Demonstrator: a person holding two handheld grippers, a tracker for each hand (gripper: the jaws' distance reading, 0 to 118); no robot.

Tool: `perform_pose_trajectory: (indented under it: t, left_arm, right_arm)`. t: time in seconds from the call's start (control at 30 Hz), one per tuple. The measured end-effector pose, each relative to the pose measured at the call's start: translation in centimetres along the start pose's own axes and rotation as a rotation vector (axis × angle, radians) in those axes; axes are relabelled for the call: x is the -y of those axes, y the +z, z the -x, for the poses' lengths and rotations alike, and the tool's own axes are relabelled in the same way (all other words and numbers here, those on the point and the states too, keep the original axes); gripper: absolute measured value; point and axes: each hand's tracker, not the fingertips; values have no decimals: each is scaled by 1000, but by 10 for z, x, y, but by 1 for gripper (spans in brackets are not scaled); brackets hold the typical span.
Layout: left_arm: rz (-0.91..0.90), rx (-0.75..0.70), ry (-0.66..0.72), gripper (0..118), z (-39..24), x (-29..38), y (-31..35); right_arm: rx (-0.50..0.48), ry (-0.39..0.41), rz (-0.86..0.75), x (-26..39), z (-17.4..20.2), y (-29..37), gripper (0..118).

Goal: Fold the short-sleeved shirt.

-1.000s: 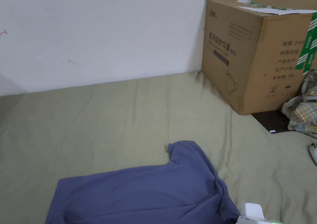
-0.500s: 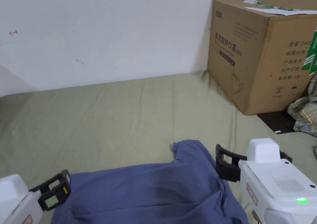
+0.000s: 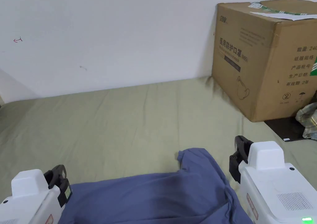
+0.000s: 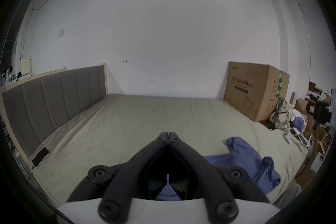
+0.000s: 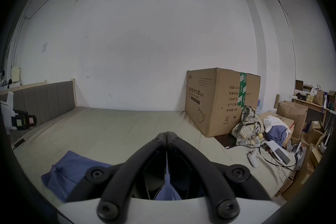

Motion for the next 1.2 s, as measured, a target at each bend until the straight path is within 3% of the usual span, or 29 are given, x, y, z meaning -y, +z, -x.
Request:
perform_pose_trajectory:
  t: [0.3, 0.43, 0.5, 0.53, 0.57, 0.6, 0.63, 0.77, 0.8, 0.83, 0.93, 1.0, 1.03, 1.17, 1.2]
  left_arm:
    - [335, 66, -21, 0, 44, 8, -146]
    - [494, 30, 76, 1, 69, 20, -219]
    - [572, 10, 124, 26, 80, 32, -249]
    - [602, -1, 140, 51, 85, 39, -264]
    - [651, -16, 145, 86, 88, 47, -279]
    - [688, -27, 139, 104, 89, 57, -286]
    - [721, -49, 122, 109, 90, 63, -296]
    - [768, -56, 94, 104, 88, 91, -314]
    - [790, -58, 83, 95, 88, 96, -320]
    - [792, -63, 76, 77, 87, 101, -324]
    - [771, -73, 3, 59, 78, 106, -316]
    - [756, -45, -41, 13, 71, 103, -310]
    - [734, -31, -74, 2, 68, 102, -308]
    - [691, -7, -79, 0, 64, 98, -298]
    - [667, -2, -71, 0, 64, 95, -294]
  right_arm:
    - [11, 10, 36, 5, -2, -47, 0]
    - [29, 27, 63, 11, -1, -74, 0]
    - [36, 28, 80, 17, -2, -88, 0]
    - [38, 30, 90, 20, -1, -96, 0]
    - [39, 30, 102, 24, -2, -103, 0]
    - [41, 32, 114, 27, -2, -110, 0]
    - [41, 34, 128, 31, -3, -117, 0]
    - [37, 34, 182, 46, -7, -143, 0]
    - [37, 26, 199, 49, -8, -149, 0]
    - [38, 18, 212, 53, -10, -154, 0]
    - [29, -17, 272, 63, -17, -169, 0]
    - [26, -28, 315, 71, -23, -182, 2]
    - [20, -35, 357, 76, -26, -191, 7]
    - [6, -81, 489, 100, -36, -237, 102]
    - [-12, -88, 535, 109, -38, -249, 110]
